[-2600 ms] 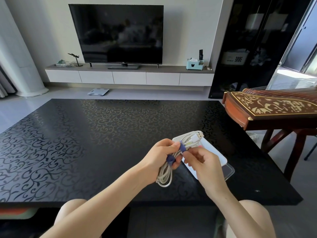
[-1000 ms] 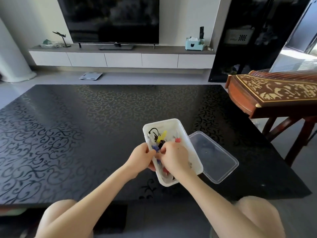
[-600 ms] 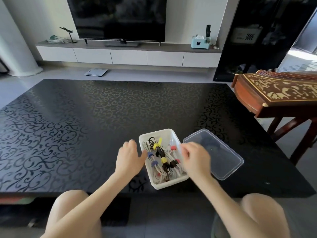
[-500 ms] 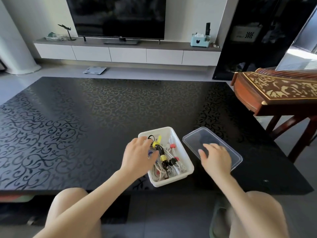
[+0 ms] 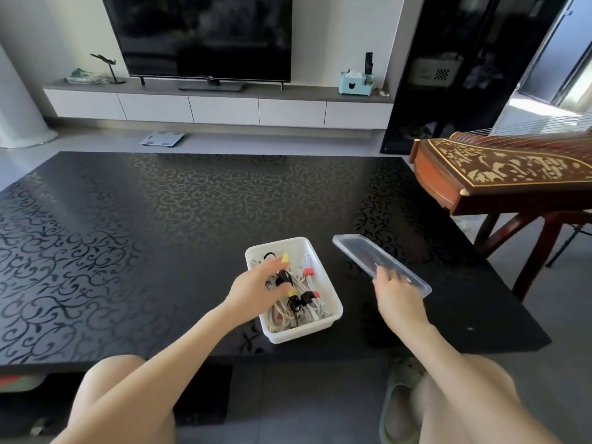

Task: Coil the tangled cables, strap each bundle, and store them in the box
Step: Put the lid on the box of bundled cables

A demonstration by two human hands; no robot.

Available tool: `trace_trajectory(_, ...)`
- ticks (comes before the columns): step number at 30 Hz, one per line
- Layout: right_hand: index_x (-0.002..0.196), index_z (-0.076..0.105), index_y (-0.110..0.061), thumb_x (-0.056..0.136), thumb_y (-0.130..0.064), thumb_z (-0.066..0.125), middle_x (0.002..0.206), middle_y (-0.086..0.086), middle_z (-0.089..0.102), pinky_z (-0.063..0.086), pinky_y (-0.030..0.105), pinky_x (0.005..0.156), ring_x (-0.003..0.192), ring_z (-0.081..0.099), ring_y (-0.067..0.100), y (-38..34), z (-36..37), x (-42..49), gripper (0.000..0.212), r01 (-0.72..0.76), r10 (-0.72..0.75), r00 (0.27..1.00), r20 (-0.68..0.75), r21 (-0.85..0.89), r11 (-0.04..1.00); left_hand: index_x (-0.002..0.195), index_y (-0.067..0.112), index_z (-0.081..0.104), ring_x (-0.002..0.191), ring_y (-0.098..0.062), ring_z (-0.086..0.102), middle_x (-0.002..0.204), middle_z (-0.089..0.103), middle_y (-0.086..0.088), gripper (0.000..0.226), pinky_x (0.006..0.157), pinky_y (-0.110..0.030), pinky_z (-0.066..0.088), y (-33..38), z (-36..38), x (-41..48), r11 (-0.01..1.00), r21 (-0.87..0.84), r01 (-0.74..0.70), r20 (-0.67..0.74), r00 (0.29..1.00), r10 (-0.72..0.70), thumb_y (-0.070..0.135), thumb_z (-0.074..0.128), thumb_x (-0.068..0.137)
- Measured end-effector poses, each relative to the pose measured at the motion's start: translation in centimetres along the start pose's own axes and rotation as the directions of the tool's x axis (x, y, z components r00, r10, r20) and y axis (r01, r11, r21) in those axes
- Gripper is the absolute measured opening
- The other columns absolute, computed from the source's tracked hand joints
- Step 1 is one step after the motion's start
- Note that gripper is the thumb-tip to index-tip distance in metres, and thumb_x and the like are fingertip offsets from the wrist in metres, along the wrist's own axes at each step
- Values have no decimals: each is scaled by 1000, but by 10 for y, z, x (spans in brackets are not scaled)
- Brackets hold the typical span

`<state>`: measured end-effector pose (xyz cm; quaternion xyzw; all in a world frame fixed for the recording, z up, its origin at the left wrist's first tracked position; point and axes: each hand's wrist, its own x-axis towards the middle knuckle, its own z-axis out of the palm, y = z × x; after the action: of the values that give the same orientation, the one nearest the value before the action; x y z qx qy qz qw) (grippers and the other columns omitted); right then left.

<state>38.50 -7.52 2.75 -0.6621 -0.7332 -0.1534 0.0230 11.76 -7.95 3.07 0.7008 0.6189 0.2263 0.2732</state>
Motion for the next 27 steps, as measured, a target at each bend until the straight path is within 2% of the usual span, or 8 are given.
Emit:
trace_trajectory(4, 104, 57, -3, 99, -14, 43, 82, 12, 68, 50, 35, 59, 72, 67, 26, 9, -35, 15, 18, -87, 365, 889, -276, 681, 727, 106, 25, 65, 91, -9, 57, 107, 61, 11, 18, 73, -22, 40, -6, -20, -8, 985, -105, 135, -355, 920, -164, 22, 55, 92)
trace_trajectory(7, 108, 58, -15, 100, -23, 39, 80, 5, 69, 56, 30, 59, 68, 70, 16, -11, -56, 30, 23, -176, 456, 880, 131, 983, 58, 103, 9, 64, 82, -15, 55, 93, 64, -2, 24, 73, -36, 48, -9, -24, -12, 932, -242, 268, -386, 855, -346, 23, 46, 95)
trace_trajectory(9, 102, 61, -11, 98, -19, 42, 69, 8, 65, 52, 26, 48, 56, 68, 19, -30, -55, 34, 20, -359, 354, 849, 391, 920, -155, 96, 3, 61, 73, -18, 56, 88, 63, -11, 31, 75, -45, 55, -8, -21, -14, 843, -439, 311, -269, 850, -453, 27, 42, 97)
trace_trajectory(12, 92, 62, -7, 97, -16, 45, 61, 8, 63, 51, 27, 48, 53, 64, 20, -60, -44, 30, 20, -512, 255, 816, 519, 853, -97, 87, 7, 60, 67, -19, 62, 78, 63, -6, 40, 61, -35, 57, -2, -18, -17, 716, -606, 347, -121, 850, -514, 40, 40, 98)
trace_trajectory(17, 69, 60, -7, 97, -14, 41, 49, -7, 59, 51, 22, 45, 45, 58, 12, -92, -33, 24, 34, -486, 248, 849, 467, 874, 18, 93, 1, 56, 65, -19, 69, 85, 68, -12, 27, 61, -36, 60, -2, -10, -15, 775, -484, 407, -114, 849, -517, 27, 62, 89)
trace_trajectory(21, 53, 43, -21, 93, -18, 45, 52, -9, 40, 24, 20, 41, 43, 36, 8, -88, -26, 20, 41, -290, 255, 954, 155, 685, 668, 89, 6, 55, 59, -17, 69, 77, 68, -6, 16, 65, -38, 60, -7, -8, -14, 805, -396, 442, -124, 843, -524, 16, 66, 84)
trace_trajectory(24, 76, 63, -19, 93, -23, 46, 84, -2, 54, 29, 24, 50, 63, 47, 14, -78, -19, 17, 25, -248, 229, 968, 98, 452, 857, 86, 9, 56, 63, -22, 70, 76, 69, -7, 16, 64, -38, 60, -8, -4, -16, 833, -333, 441, -124, 856, -502, 16, 69, 80)
trace_trajectory(27, 109, 64, -20, 95, -26, 50, 105, 2, 59, 37, 24, 62, 81, 57, 17, -74, -10, 16, 21, -261, 196, 964, 178, 526, 809, 83, 15, 52, 62, -21, 70, 81, 67, -5, 18, 53, -29, 58, -8, 0, -14, 834, -339, 435, -122, 859, -497, 17, 69, 82)
